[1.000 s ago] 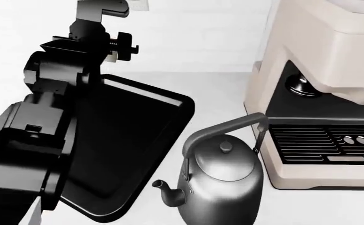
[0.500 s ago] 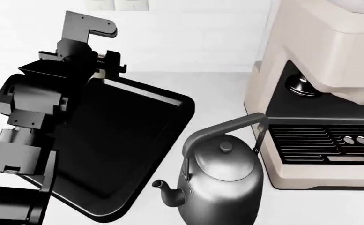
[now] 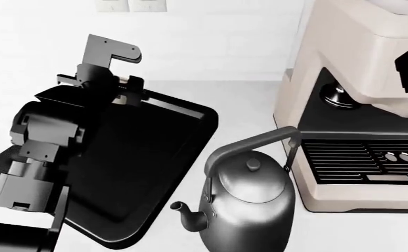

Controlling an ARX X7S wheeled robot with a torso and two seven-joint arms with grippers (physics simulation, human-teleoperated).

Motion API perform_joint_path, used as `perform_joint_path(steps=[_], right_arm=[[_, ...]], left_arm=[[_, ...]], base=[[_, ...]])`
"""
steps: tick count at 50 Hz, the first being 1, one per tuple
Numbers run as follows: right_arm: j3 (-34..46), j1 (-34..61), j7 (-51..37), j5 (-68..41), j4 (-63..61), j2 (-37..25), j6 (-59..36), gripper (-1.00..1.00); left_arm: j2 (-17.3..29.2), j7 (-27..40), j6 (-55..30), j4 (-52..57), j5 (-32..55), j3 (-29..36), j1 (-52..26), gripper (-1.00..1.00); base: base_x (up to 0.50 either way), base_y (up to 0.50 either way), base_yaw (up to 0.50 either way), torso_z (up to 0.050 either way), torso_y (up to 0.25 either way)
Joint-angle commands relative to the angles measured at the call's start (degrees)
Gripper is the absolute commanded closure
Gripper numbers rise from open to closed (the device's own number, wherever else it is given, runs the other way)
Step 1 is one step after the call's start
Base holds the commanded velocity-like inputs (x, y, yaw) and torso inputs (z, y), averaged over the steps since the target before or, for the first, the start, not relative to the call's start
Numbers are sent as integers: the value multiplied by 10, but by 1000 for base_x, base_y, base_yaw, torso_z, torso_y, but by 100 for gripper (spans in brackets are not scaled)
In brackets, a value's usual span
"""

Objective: Pick the kettle from the counter and place it on the tray. Then pick the mug from the cabinet and place it on the tray. Then close the cabinet doors.

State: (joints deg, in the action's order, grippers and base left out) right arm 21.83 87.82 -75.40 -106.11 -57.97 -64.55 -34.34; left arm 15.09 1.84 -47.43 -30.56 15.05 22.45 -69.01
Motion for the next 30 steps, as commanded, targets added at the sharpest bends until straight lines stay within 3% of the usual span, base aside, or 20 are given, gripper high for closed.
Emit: perform_joint_path(steps=[1, 16, 17, 30], right_arm=[[-5, -12, 4, 7, 0, 0, 1, -100], [-12, -30, 7, 16, -4, -1, 3, -100], [-12, -30, 7, 16, -4, -1, 2, -100], [-19, -41, 8, 18, -6, -2, 3, -100]], left_arm=[[-5, 4, 15, -13, 1, 2, 9, 100], [-12, 2, 36, -42, 2, 4, 13, 100], [-12, 2, 36, -43, 2, 4, 12, -100], [-10, 6, 38, -51, 4, -1, 9, -100]], base=[[0, 0, 0, 0, 0], [0, 0, 0, 0, 1], [0, 0, 0, 0, 0], [0, 0, 0, 0, 0]])
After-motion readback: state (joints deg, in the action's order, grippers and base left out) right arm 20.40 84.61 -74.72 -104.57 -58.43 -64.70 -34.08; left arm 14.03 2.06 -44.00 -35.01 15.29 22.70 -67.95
